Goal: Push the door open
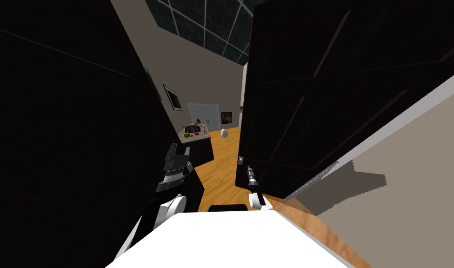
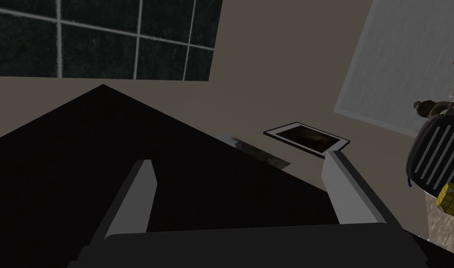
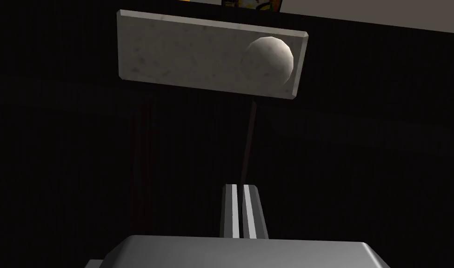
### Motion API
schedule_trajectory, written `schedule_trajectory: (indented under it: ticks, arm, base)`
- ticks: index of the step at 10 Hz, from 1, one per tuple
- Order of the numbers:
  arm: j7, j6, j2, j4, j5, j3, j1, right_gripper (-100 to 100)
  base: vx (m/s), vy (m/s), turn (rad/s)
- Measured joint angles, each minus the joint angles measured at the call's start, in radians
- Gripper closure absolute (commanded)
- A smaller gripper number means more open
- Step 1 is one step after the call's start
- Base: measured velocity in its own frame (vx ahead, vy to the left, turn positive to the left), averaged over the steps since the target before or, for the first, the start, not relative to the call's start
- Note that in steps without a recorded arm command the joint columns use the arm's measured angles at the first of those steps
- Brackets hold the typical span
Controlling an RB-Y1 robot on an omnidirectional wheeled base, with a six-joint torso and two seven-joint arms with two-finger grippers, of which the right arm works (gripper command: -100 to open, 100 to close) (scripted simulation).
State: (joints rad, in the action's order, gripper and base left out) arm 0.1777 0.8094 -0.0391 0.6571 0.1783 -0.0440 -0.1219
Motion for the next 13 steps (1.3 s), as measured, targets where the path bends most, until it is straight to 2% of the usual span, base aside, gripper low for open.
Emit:
schedule_trajectory:
  ticks: [2, 4, 5, 6, 7, 8, 9, 10, 12, 13]
  arm:
    - [-0.004, -0.006, 0.004, 0.004, 0.004, 0.042, -0.002, -100]
    - [-0.003, -0.046, 0.026, 0.088, 0.004, 0.086, 0.042, -100]
    - [-0.005, -0.047, 0.033, 0.082, 0.005, 0.095, 0.034, -100]
    - [-0.005, -0.033, 0.038, 0.052, 0.007, 0.096, 0.020, -100]
    - [-0.007, -0.017, 0.058, 0.021, 0.009, 0.110, 0.004, -100]
    - [-0.007, -0.021, 0.075, 0.039, 0.009, 0.125, 0.016, -100]
    - [-0.007, -0.024, 0.077, 0.042, 0.009, 0.127, 0.019, -100]
    - [-0.005, -0.030, 0.063, 0.057, 0.008, 0.127, 0.027, -100]
    - [-0.003, -0.014, 0.041, 0.021, 0.010, 0.121, 0.008, -100]
    - [-0.004, -0.018, 0.031, 0.030, 0.011, 0.120, 0.009, -100]
  base:
    - [-0.158, 0.068, -0.205]
    - [-0.149, 0.061, -0.173]
    - [-0.016, 0.023, 0.018]
    - [-0.047, 0.057, -0.187]
    - [-0.098, 0.109, -0.176]
    - [-0.043, 0.052, -0.029]
    - [0.088, -0.024, 0.006]
    - [0.166, -0.070, 0.002]
    - [0.210, -0.019, 0.015]
    - [0.243, -0.002, 0.012]
